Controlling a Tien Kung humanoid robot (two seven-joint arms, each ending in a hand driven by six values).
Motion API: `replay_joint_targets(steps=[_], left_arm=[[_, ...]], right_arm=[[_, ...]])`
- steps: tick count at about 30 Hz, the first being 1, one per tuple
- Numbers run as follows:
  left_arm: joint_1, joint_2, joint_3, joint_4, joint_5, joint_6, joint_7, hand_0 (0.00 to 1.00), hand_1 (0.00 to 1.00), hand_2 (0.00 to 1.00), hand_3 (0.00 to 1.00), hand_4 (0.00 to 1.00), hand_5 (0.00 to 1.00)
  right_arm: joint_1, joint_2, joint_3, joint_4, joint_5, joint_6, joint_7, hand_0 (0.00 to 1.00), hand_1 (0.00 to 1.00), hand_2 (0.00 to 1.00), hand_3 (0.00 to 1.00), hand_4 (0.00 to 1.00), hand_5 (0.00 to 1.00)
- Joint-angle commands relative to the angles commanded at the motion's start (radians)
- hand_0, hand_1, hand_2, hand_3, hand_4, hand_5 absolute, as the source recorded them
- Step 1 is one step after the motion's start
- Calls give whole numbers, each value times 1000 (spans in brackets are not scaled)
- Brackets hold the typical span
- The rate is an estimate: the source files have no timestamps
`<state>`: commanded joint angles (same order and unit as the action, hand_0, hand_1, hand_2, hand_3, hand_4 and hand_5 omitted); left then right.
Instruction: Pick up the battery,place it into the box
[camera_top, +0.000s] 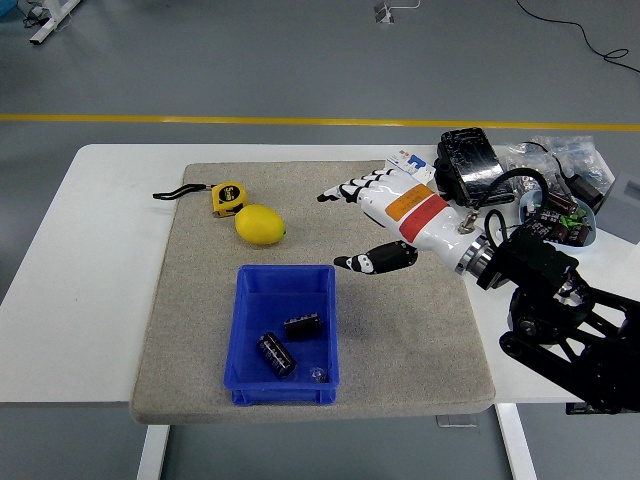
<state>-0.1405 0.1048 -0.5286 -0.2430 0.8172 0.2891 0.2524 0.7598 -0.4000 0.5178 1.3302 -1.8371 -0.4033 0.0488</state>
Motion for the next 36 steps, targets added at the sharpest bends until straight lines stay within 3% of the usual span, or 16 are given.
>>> replay_joint_targets(steps=[4,5,8,10,11,14,16,17,22,23,32,36], left_arm=[[5,-4,1,-1,0,0,1,554,548,628,584,634,602],[6,-4,2,-1,-1,0,1,555,556,630,585,631,599],[10,-7,1,-1,-1,0,1,555,556,630,585,631,599],[9,-10,2,-1,1,0,1,555,556,630,585,631,599],[8,-11,5,-2,-1,-1,0,555,561,630,585,631,603],[4,-15,14,-3,-12,-1,-3,555,561,630,585,631,603],[2,-17,14,-3,-13,-1,-3,555,561,630,585,631,603],[0,-18,19,-3,-19,0,-5,556,560,630,585,630,602],[-7,-18,25,-2,-31,1,-10,556,560,630,585,630,602],[-9,-18,26,-2,-31,0,-10,555,558,626,586,631,603],[-18,-16,42,-2,-46,2,-15,556,560,625,585,631,604],[-19,-18,41,0,-47,3,-16,556,560,625,585,631,605]], right_arm=[[-105,-53,106,31,132,-53,11,693,647,727,734,901,403],[-129,-59,129,38,171,-62,23,725,678,747,761,953,505],[-214,-59,209,58,301,-64,88,725,678,747,761,953,505],[-262,-45,260,71,386,-46,130,725,678,747,761,953,505],[-286,-35,286,78,425,-29,152,795,763,801,822,998,647],[-363,16,385,94,555,37,196,795,763,801,822,998,647],[-392,40,435,93,633,30,200,795,763,801,822,998,647],[-418,68,475,88,678,8,202,835,821,823,854,998,744],[-506,142,614,91,886,13,214,835,821,823,854,998,744],[-521,148,629,92,918,23,208,936,879,870,899,998,835],[-628,206,719,64,977,180,192,976,897,889,921,998,882],[-627,201,736,56,988,196,183,973,899,889,914,998,891]])
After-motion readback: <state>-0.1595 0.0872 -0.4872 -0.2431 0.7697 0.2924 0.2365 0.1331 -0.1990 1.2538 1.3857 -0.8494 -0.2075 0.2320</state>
